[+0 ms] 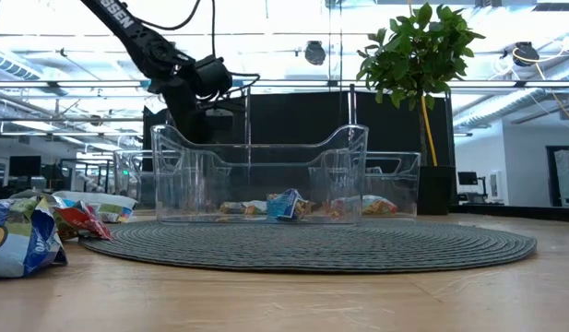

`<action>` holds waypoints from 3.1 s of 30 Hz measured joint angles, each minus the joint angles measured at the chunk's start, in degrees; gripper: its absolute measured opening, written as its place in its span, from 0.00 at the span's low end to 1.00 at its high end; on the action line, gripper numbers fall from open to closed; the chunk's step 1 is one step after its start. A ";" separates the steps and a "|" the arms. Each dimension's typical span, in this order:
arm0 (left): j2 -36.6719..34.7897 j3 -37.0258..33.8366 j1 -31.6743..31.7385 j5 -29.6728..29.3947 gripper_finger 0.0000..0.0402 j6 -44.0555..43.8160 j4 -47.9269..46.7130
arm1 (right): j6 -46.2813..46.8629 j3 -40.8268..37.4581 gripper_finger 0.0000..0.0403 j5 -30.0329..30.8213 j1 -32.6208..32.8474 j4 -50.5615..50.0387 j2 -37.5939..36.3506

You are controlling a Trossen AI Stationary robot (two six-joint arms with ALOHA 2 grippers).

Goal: Pick and place Granola Bars by type
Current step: Put the yellow granola bar into the top left transparent bin

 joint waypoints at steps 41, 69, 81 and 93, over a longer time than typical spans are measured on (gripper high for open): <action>-7.12 44.73 -12.53 17.11 0.70 -18.30 -44.30 | -6.09 -3.03 0.42 3.02 -0.90 -14.49 -8.78; -24.67 44.69 -22.31 28.19 0.65 -21.82 -45.14 | -1.16 -57.09 0.42 3.69 2.48 16.38 -38.50; -33.23 40.21 -23.17 28.02 0.63 -20.29 -45.77 | -1.66 -69.26 0.42 7.69 5.24 30.03 -42.09; -46.91 24.61 -23.21 28.18 0.65 -24.68 -39.37 | 1.22 -75.14 0.42 9.28 5.25 35.99 -43.26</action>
